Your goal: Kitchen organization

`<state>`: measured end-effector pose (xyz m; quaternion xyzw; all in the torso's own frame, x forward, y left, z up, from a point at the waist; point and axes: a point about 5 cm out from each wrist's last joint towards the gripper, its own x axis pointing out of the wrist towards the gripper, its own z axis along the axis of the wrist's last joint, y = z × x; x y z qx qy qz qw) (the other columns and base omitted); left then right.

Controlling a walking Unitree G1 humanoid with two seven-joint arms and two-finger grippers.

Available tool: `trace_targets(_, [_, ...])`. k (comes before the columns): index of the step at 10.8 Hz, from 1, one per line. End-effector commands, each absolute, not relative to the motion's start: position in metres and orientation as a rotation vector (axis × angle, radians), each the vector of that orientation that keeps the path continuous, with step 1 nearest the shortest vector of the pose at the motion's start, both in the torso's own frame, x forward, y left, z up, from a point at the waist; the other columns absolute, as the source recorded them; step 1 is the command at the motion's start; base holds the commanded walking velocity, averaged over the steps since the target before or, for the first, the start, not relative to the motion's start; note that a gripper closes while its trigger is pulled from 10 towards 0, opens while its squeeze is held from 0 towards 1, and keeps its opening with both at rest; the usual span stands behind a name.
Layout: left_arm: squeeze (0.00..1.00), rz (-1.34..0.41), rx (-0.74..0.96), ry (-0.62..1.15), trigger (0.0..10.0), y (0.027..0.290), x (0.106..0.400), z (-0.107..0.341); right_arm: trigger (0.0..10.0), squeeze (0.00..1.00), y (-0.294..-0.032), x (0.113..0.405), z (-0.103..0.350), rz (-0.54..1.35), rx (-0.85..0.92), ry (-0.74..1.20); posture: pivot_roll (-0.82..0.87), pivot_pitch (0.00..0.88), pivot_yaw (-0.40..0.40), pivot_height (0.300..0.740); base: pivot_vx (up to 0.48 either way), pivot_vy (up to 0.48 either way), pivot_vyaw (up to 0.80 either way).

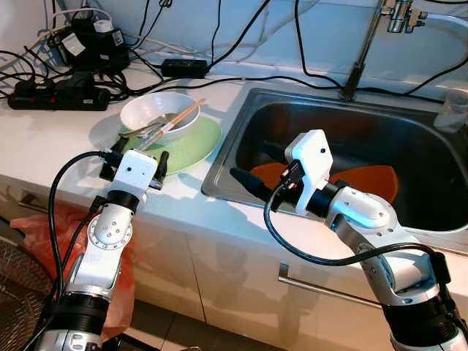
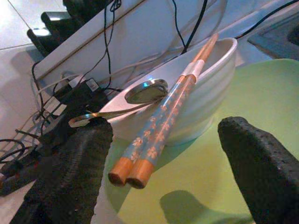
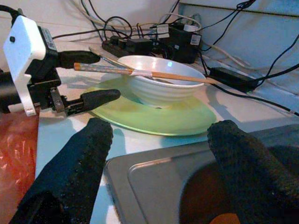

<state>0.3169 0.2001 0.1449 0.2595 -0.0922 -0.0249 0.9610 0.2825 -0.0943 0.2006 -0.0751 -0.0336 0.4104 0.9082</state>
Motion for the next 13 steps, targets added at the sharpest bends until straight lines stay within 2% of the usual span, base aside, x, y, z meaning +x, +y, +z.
trace_targets(1, [0.0, -0.05, 0.544, -0.212, 0.5, 0.1998, 0.3197, 0.1499, 10.0, 0.0, -0.0952, 0.2815, 0.2049, 0.839, -0.165, -0.084, 0.0, 0.0, 0.044, 0.74, 0.0, 0.0, 0.0])
trace_targets(2, [0.0, -0.051, 0.544, -0.222, 0.0, 0.1993, 0.3196, 0.151, 10.0, 0.0, -0.095, 0.2816, 0.2047, 0.841, -0.164, -0.084, 0.01, 0.0, 0.045, 0.74, 0.0, 0.0, 0.0])
trace_targets(13, [0.0, -0.068, 0.538, -0.259, 0.0, 0.1961, 0.32, 0.1539, 10.0, 0.0, -0.0899, 0.2759, 0.2082, 0.892, -0.136, -0.097, 0.0, 0.0, 0.05, 0.74, 0.0, 0.0, 0.0])
